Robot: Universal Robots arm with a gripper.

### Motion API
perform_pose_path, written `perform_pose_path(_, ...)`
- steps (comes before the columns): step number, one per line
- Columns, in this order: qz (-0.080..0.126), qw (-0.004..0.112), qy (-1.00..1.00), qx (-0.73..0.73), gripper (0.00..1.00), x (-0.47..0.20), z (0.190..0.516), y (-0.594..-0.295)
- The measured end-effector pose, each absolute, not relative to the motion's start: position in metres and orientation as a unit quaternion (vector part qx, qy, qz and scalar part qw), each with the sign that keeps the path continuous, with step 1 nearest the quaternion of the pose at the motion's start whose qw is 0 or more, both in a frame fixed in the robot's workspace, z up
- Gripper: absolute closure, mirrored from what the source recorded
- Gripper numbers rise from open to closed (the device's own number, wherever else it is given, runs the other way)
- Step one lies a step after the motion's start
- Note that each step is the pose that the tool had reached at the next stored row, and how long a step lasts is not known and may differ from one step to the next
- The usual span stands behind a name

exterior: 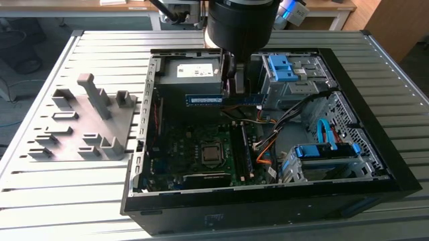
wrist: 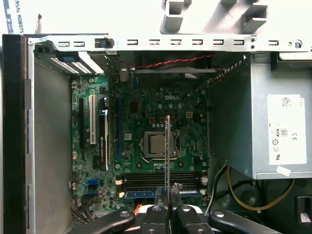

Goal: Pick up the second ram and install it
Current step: 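Insert the second ram into the second slot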

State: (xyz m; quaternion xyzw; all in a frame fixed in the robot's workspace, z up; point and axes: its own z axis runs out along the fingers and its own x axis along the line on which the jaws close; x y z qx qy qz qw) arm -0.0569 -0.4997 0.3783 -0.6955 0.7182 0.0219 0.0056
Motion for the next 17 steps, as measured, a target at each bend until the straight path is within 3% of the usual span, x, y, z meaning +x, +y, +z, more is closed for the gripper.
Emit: perform_pose_path(17,0.021,0.007,0.771,-0.636,0.86,-0.0569,0.3781,-0.4998)
